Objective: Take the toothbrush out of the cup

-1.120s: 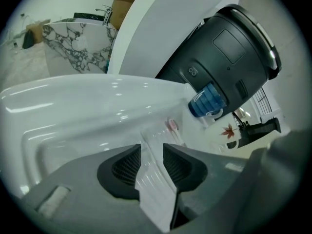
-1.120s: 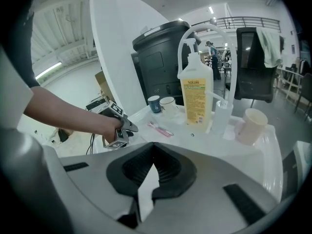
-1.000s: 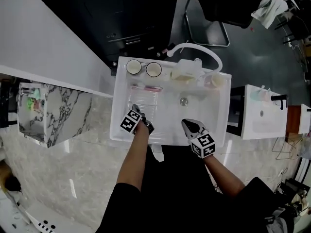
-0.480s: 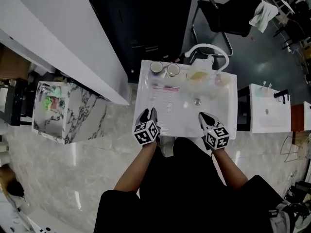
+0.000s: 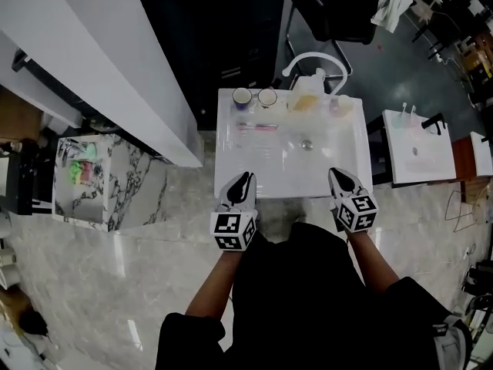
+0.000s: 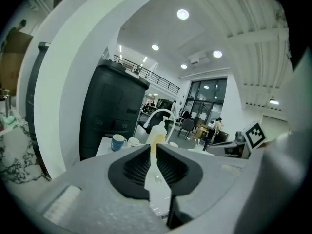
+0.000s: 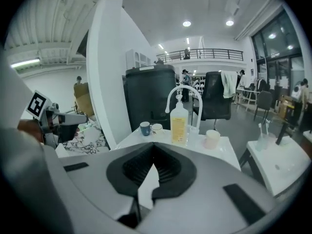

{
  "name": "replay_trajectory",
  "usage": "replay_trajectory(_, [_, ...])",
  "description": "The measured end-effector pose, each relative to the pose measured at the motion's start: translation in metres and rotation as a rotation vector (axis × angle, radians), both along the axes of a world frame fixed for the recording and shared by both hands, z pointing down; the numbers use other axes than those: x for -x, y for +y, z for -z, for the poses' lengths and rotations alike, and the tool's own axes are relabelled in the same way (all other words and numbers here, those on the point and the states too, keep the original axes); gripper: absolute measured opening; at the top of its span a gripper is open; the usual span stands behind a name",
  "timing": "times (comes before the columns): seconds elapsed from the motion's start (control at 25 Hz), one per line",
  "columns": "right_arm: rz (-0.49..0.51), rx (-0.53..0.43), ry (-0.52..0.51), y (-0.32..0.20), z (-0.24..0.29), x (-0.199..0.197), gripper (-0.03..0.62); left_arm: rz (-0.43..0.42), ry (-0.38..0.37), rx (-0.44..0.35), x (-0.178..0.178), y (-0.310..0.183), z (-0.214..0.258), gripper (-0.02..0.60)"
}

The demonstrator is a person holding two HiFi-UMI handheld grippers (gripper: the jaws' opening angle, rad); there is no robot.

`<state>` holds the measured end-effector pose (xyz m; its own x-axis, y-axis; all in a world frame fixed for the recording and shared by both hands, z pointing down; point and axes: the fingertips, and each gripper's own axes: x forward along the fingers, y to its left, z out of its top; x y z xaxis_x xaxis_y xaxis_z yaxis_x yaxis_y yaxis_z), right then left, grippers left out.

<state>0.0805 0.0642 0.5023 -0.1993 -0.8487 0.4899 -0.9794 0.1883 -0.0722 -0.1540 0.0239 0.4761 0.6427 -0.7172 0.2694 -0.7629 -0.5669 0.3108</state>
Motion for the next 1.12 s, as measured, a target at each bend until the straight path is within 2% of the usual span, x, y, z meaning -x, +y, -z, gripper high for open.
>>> replay_trajectory(0.24, [-0.012,-0.105,-0.033,0.030,0.037,-0.021,0.002,-0.034,0.019,-0.102,-0.031,0.051,0.043,0.025])
replay_trajectory(0.44, [0.030,-0.179,-0.034,0.077,0.066,-0.053,0.002,0.002,-0.038,-0.142,-0.077,0.096,0.055,0.025])
replay_trajectory(0.6, [0.060,-0.222,-0.059,0.127,0.077,-0.086,0.002,0.035,-0.045,-0.157,-0.121,0.142,0.054,0.025])
replay_trajectory(0.84, [0.054,-0.261,-0.066,0.202,0.072,-0.148,0.000,0.025,-0.078,-0.176,-0.200,0.216,0.044,0.025])
replay_trajectory(1.12, [0.013,-0.295,-0.067,0.259,0.076,-0.202,0.000,0.048,-0.091,-0.188,-0.236,0.276,0.046,0.025])
